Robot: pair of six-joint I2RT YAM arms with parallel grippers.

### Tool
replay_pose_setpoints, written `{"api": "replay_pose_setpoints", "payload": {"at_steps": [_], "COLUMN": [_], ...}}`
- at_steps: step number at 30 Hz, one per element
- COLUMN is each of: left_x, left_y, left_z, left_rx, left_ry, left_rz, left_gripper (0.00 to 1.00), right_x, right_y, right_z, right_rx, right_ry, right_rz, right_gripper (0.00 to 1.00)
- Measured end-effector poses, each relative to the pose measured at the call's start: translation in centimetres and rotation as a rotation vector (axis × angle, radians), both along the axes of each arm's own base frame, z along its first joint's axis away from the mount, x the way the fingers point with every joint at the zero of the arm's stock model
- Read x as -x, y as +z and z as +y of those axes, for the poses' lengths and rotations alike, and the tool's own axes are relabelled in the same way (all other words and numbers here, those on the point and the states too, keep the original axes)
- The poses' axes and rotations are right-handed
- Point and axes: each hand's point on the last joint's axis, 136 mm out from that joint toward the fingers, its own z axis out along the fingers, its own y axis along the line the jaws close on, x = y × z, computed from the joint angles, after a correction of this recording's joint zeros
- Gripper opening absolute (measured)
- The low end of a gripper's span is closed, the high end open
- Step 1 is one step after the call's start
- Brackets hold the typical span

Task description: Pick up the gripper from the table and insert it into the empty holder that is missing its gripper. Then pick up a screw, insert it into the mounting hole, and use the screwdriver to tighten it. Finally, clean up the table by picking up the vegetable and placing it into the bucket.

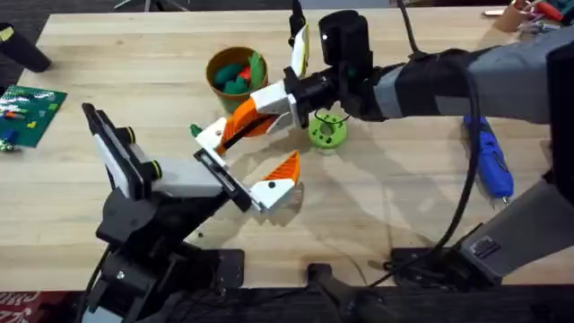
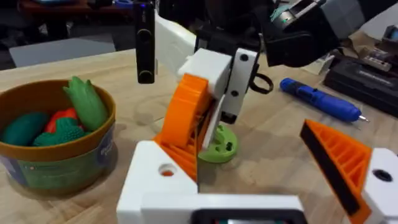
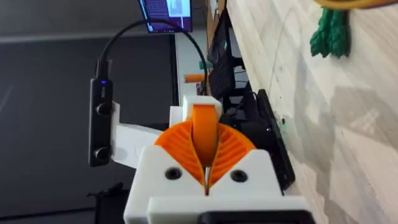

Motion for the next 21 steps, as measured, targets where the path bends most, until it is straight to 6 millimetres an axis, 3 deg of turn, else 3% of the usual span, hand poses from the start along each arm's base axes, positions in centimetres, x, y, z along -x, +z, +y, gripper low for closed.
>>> {"api": "replay_pose_setpoints", "payload": {"at_steps": [21], "left_x": [-0.48], "left_y": [-0.05], "left_z": [0.50], "left_rx": [0.003], "left_ry": [0.038], "left_rz": [0.006], "left_gripper": [0.989], "right_x": [0.17], "right_y": [-0.02], "right_z": [0.83], "right_rx": [0.015], "right_ry": [-0.008], "right_rz": [-0.003], "right_gripper": [0.014]}}
